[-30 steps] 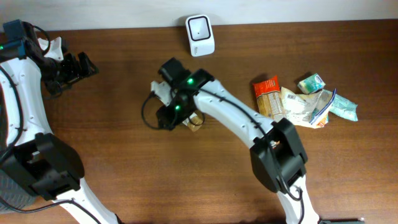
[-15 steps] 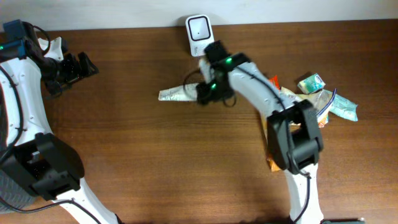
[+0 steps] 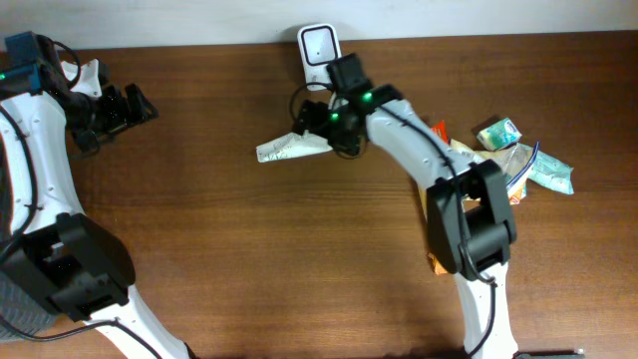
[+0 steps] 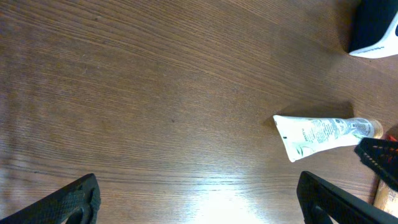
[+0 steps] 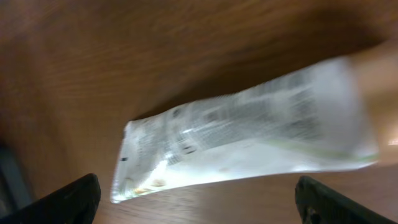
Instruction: Scan the item barcode
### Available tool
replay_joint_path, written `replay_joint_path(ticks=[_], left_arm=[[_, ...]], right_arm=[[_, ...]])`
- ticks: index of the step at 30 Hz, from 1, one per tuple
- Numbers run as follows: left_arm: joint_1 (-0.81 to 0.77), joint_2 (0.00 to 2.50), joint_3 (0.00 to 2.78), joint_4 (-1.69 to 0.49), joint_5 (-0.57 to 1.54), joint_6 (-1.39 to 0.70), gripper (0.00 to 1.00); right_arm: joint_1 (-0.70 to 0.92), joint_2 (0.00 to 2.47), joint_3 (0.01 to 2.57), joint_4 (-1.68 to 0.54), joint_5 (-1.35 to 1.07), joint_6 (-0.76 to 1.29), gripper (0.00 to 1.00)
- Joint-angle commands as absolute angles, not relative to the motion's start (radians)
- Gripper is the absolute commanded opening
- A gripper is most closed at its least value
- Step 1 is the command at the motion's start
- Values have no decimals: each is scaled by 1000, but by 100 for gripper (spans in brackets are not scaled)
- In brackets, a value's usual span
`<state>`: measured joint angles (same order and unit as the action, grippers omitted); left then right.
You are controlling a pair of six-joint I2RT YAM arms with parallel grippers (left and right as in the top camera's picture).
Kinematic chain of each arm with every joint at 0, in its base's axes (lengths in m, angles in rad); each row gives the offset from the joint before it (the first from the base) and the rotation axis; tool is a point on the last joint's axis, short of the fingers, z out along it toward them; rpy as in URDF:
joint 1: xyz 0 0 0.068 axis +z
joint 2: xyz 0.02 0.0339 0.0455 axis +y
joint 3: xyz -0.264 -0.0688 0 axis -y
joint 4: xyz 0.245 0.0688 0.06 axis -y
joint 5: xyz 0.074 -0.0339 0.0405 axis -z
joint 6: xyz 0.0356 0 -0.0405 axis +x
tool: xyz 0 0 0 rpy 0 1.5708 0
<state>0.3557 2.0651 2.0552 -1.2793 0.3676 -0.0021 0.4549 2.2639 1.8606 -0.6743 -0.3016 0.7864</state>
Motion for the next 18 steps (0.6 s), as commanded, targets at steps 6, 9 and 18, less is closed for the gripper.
replay_joint_path(ticks=[6, 9, 18], left_arm=[[363, 2047, 2064, -1280, 378, -8, 99], [363, 2047, 2064, -1281, 378, -8, 99], [363, 2047, 2064, -1280, 378, -8, 99]], right_arm=[[600, 2337, 1872, -628, 77, 1243, 99], [603, 2376, 1872, -593, 80, 1243, 99], [602, 2397, 1872, -604, -130, 752, 30]])
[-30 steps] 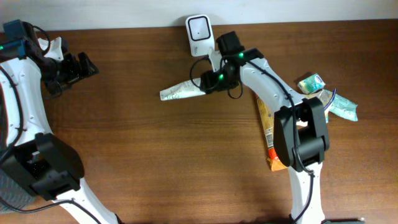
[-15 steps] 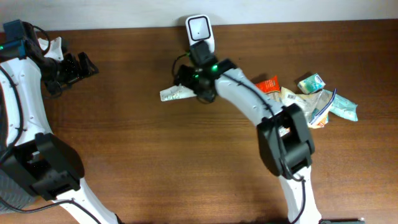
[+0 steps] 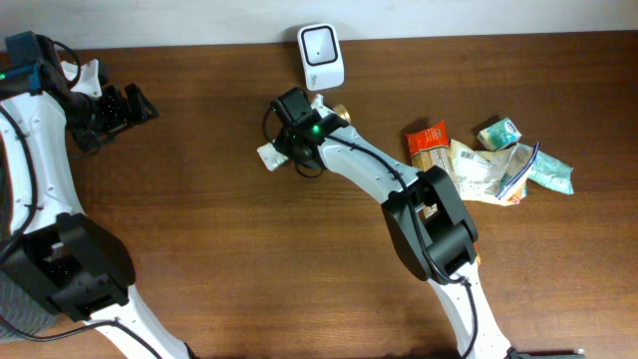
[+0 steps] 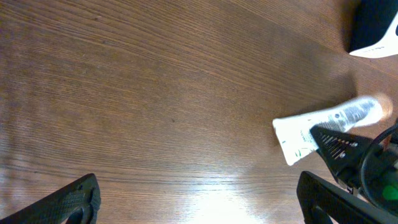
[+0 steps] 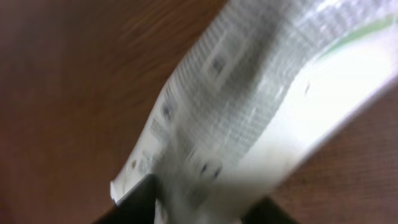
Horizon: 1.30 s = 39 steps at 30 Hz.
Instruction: Scan the item barcode
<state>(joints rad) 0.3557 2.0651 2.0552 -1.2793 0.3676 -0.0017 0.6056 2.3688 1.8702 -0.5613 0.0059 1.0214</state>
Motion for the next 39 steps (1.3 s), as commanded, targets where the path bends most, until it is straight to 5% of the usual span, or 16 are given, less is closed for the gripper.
replay_joint_path(ticks=[1, 7, 11, 19, 22, 32, 39], left_arm=[[363, 2047, 2064, -1280, 378, -8, 99], [363, 2047, 2064, -1280, 378, -8, 99], [363, 2047, 2064, -1280, 378, -8, 99], [363, 2047, 2064, -1280, 378, -8, 99], [363, 2047, 2064, -1280, 378, -8, 99], [363, 2047, 2064, -1280, 378, -8, 99], [363, 2047, 2064, -1280, 378, -8, 99]], right_arm=[[602, 2397, 1872, -633, -189, 685, 27], [606, 2397, 1872, -844, -471, 410, 4], [606, 2397, 1873, -994, -509, 194, 4], [454, 2269, 1901, -950, -413, 357, 37], [404, 2251, 1901, -827, -407, 480, 79], [494, 2382, 1896, -628, -215, 840, 78], [542, 2399, 1896, -600, 22, 881, 69]])
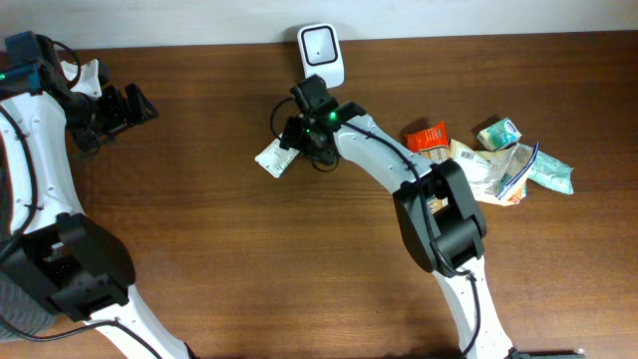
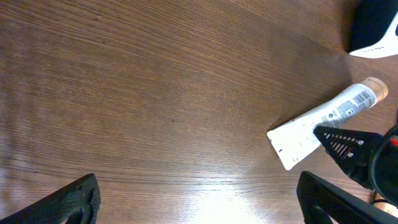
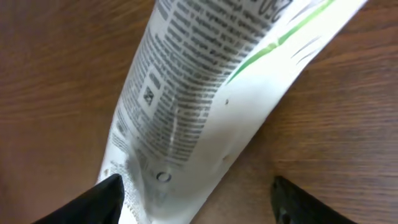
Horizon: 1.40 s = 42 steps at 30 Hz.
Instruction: Scan the item barcode
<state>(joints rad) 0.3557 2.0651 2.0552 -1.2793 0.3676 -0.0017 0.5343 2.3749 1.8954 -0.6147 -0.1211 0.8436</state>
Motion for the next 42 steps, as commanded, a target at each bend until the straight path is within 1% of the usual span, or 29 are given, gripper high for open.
replay_joint_path(ticks=[1, 3, 5, 6, 8, 10, 12, 16, 18, 20, 22, 23, 24, 26, 29, 33, 35, 38, 42], left_arm=[[363, 2047, 2064, -1280, 378, -8, 99], [363, 2047, 2064, -1280, 378, -8, 99], [363, 2047, 2064, -1280, 378, -8, 99], [363, 2047, 2064, -1280, 378, -8, 99], [363, 2047, 2064, -1280, 378, -8, 99], [363, 2047, 2064, -1280, 378, -8, 99], [363, 2047, 2064, -1280, 378, -8, 99], [363, 2047, 2064, -1280, 378, -8, 99], [363, 2047, 2064, -1280, 378, -8, 99], [363, 2047, 2064, -1280, 378, -8, 99], [363, 2047, 2064, -1280, 378, -8, 99], [363, 2047, 2064, -1280, 378, -8, 99], [363, 2047, 2064, -1280, 378, -8, 99], [363, 2047, 2064, -1280, 378, -8, 99], [363, 2047, 2064, -1280, 378, -8, 99], [363, 2047, 2064, -1280, 378, -8, 99], [363, 2047, 2064, -1280, 378, -8, 99], [363, 2047, 2064, -1280, 378, -8, 99], [363, 2047, 2064, -1280, 378, -8, 99]], right_arm=[[542, 2402, 1896, -594, 39, 881, 67], [543, 2417, 1896, -575, 50, 881, 63], [544, 2449, 1896, -562, 44, 881, 62], [545, 2463, 1896, -563, 33, 881, 59], [545, 2477, 1896, -572, 11, 881, 44], [545, 2479, 1895, -598, -2, 880, 22], [545, 2479, 1895, -624, -33, 878, 4], [547, 2479, 1895, -694, -121, 855, 4], [551, 2479, 1895, -709, -227, 750, 4], [558, 2479, 1896, -731, -391, 619, 4], [565, 2479, 1896, -749, -610, 390, 4], [570, 2479, 1896, -768, -728, 238, 4], [575, 2479, 1896, -796, -799, 132, 4], [575, 2479, 1897, -847, -828, 28, 4], [559, 2479, 1897, -853, -828, 23, 4], [499, 2473, 1897, -886, -874, 26, 4], [461, 2443, 1897, -894, -938, -40, 4], [408, 2350, 1905, -937, -946, -121, 4], [305, 2156, 1911, -947, -892, -128, 4]])
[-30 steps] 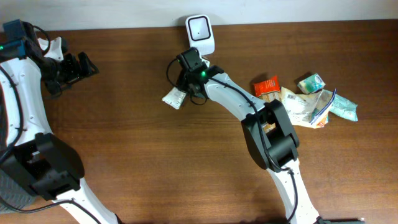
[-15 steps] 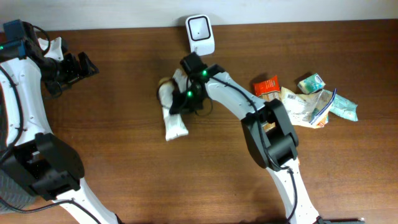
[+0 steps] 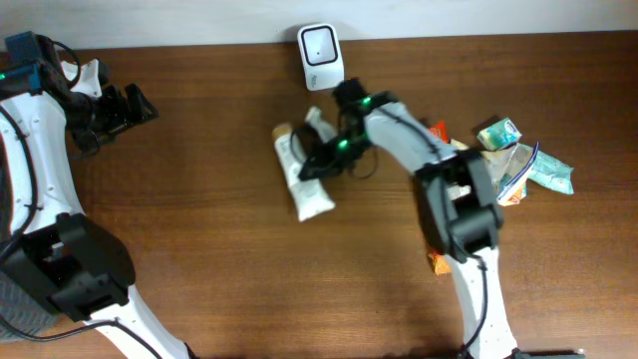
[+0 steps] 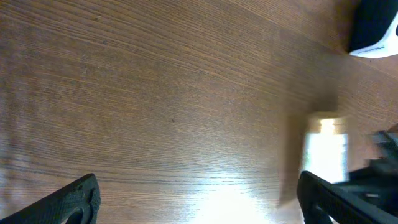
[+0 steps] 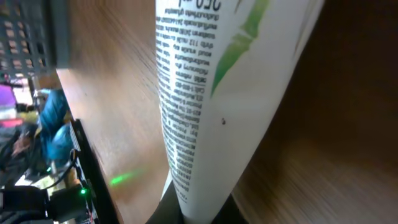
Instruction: Scan the item barcode
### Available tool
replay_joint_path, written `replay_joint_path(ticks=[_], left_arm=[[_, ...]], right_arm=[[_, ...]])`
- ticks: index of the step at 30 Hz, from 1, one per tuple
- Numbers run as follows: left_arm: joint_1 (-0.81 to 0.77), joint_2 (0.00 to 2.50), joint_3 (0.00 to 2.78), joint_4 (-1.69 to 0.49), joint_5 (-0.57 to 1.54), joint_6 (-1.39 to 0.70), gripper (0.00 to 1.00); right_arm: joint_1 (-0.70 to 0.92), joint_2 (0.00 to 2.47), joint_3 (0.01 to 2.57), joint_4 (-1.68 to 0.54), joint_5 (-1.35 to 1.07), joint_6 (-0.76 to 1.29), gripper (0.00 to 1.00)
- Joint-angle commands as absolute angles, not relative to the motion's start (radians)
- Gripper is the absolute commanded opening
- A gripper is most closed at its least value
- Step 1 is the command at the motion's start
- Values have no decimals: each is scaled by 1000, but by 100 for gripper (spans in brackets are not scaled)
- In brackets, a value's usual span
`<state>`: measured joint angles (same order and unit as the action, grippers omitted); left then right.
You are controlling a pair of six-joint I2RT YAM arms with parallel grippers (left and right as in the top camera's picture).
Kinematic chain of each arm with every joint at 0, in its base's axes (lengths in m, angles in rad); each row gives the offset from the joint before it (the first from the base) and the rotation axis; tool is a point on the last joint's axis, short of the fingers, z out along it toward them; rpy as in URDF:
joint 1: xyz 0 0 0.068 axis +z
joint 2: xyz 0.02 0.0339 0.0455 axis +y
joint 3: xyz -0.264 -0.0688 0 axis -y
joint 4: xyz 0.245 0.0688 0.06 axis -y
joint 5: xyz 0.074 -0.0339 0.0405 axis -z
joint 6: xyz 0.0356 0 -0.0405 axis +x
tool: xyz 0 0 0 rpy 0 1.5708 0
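Observation:
The white tube (image 3: 302, 172) with green print hangs over the table in front of the white scanner (image 3: 321, 46), its cap at the far left and its flat end toward the front. My right gripper (image 3: 323, 165) is shut on the tube (image 5: 211, 93), and the right gripper's (image 5: 198, 214) dark fingers pinch its lower part. A green light spot (image 5: 124, 180) shows on the wood. My left gripper (image 3: 135, 105) stays open at the far left. The left gripper (image 4: 199, 190) holds nothing. In the left wrist view the tube (image 4: 326, 152) is a blur.
A heap of snack packets (image 3: 508, 155) and an orange packet (image 3: 429, 136) lie to the right of the right arm. A corner of the scanner (image 4: 373, 28) shows at the top right of the left wrist view. The wall runs along the table's back edge.
The tube has turned: its flat end pointed left-front then and points to the front now, and it looks larger from above. My right gripper's fingers stood apart around it and are now shut on it.
My right gripper hung open over the tube lying left of the scanner. Then its fingers were close on the tube's flat end. Later the tube slanted toward the scanner with the fingers apart around it. Now the gripper holds the tube, turned, before the scanner.

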<state>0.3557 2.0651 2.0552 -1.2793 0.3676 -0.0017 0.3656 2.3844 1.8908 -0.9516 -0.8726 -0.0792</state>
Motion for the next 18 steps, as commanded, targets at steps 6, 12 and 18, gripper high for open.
replay_joint_path(ticks=[6, 12, 18], left_arm=[[363, 2047, 2064, -1281, 378, -8, 99], [363, 2047, 2064, -1280, 378, -8, 99], [363, 2047, 2064, -1280, 378, -8, 99]], right_arm=[[240, 1956, 1911, -889, -513, -161, 4], [306, 1987, 1910, -646, -76, -162, 4], [364, 2059, 1909, -353, 276, -366, 4]])
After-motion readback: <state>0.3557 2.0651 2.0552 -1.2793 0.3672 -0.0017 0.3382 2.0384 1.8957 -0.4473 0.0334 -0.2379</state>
